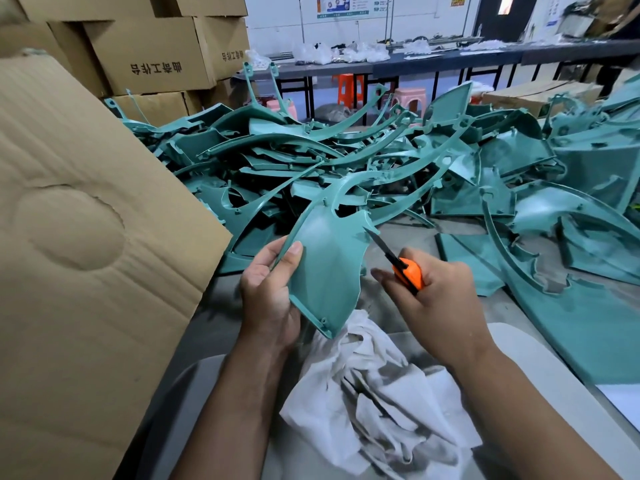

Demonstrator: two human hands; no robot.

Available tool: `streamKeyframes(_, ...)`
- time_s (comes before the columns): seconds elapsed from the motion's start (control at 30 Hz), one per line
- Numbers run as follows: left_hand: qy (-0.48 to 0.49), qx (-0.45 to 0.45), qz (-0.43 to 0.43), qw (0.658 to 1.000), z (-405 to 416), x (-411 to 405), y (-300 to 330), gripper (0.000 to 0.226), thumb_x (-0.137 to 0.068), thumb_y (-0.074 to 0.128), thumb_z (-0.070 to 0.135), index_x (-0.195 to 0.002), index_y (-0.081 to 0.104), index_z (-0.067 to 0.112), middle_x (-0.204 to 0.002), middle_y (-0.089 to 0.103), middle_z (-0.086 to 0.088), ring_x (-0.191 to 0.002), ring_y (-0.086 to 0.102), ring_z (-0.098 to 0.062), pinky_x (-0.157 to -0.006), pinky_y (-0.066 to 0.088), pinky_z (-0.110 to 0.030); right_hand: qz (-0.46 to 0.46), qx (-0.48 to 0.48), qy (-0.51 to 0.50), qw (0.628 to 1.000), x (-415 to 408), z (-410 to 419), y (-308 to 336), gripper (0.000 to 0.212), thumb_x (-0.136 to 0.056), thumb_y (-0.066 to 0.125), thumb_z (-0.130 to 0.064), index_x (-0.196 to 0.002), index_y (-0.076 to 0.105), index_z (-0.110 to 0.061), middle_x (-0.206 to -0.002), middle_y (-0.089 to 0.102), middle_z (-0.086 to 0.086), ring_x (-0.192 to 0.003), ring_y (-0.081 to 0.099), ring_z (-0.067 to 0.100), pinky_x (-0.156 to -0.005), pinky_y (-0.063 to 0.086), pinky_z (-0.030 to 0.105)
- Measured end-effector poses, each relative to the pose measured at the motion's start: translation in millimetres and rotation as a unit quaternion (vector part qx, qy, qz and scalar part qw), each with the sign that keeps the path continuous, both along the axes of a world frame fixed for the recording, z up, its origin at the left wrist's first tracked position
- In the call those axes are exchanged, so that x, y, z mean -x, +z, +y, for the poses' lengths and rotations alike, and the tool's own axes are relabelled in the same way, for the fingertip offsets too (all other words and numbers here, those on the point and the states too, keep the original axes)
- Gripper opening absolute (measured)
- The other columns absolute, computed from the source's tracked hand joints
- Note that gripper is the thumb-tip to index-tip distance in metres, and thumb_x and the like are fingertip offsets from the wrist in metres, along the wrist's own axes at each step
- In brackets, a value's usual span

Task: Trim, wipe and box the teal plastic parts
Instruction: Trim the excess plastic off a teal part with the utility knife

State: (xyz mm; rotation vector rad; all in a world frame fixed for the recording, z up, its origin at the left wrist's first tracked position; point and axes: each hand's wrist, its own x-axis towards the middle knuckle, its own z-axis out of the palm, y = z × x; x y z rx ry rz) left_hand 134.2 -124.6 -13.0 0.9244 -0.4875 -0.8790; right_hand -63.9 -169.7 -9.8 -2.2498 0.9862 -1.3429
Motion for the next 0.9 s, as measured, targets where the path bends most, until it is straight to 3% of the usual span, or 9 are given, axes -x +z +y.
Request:
streamKeyframes(0.07,0.011,-0.004,-0.003,1.0,-0.5,0.9,0.5,0.023,-0.096,0.062,0.009,-0.116,0.068,0.001,-0.106,0.075,-0.021,-0.089,0.071,-0.031,-0.082,0.06,-0.046,0.024,-0.002,-0.004,1.0,-2.7,-0.6,-3.7,0.042,-0.095,0.07,-0.044,-0.068,0.038,-0.036,-0.046,0.036,-0.012,-0.045,0.043,0.012,-0.046,0.027,0.017)
streamKeyframes(0.2,0.034,-0.009,0.0,0.999,0.4,-0.7,1.1,0.026,-0.097,0.063,0.011,-0.12,0.067,-0.002,-0.112,0.073,-0.025,-0.094,0.069,-0.035,-0.088,0.057,-0.051,0.058,-0.02,0.08,0.995,-7.6,1.7,-2.9,0.043,-0.093,0.072,-0.033,-0.064,0.043,-0.046,-0.051,0.047,-0.016,-0.044,0.042,0.01,-0.045,0.027,0.016)
streamKeyframes(0.4,0.034,-0.012,-0.021,0.999,3.2,-0.3,1.7,0.026,-0.098,0.062,0.008,-0.121,0.068,-0.002,-0.112,0.073,-0.025,-0.095,0.07,-0.034,-0.083,0.06,-0.043,0.086,-0.059,0.171,0.98,-0.6,4.3,0.5,0.042,-0.092,0.075,-0.017,-0.062,0.046,-0.019,-0.049,0.046,-0.003,-0.042,0.045,0.017,-0.042,0.038,0.033)
streamKeyframes(0.57,0.053,-0.01,-0.007,0.999,1.2,0.5,6.2,0.029,-0.098,0.06,0.008,-0.124,0.064,-0.004,-0.122,0.066,-0.032,-0.099,0.065,-0.037,-0.1,0.048,-0.063,0.168,-0.026,0.232,0.958,-5.0,11.6,2.7,0.033,-0.093,0.075,-0.018,-0.066,0.056,-0.014,-0.052,0.056,-0.002,-0.047,0.054,0.016,-0.049,0.044,0.036)
streamKeyframes(0.7,0.07,-0.008,-0.011,0.997,1.3,-0.7,8.9,0.018,-0.099,0.06,0.007,-0.112,0.07,0.003,-0.108,0.074,-0.023,-0.095,0.068,-0.035,-0.097,0.051,-0.06,0.077,-0.02,0.163,0.983,-6.3,13.0,3.1,0.036,-0.088,0.076,-0.008,-0.064,0.049,-0.015,-0.049,0.046,-0.005,-0.044,0.046,0.016,-0.044,0.036,0.032)
streamKeyframes(0.8,0.074,-0.003,-0.029,0.997,2.4,-3.1,9.8,0.016,-0.099,0.059,0.008,-0.111,0.07,0.004,-0.099,0.076,-0.015,-0.088,0.072,-0.028,-0.086,0.059,-0.046,0.073,0.004,0.094,0.993,-8.0,11.2,1.6,0.04,-0.088,0.075,-0.008,-0.064,0.045,-0.018,-0.048,0.041,-0.006,-0.044,0.039,0.016,-0.043,0.035,0.035)
streamKeyframes(0.9,0.087,0.001,-0.012,0.996,1.8,-4.7,10.4,0.024,-0.1,0.059,0.008,-0.119,0.067,-0.004,-0.104,0.074,-0.02,-0.091,0.07,-0.031,-0.088,0.058,-0.049,0.094,0.015,0.113,0.989,-10.8,13.6,-0.4,0.033,-0.088,0.071,-0.015,-0.066,0.047,-0.017,-0.049,0.043,-0.005,-0.045,0.042,0.018,-0.044,0.036,0.038)
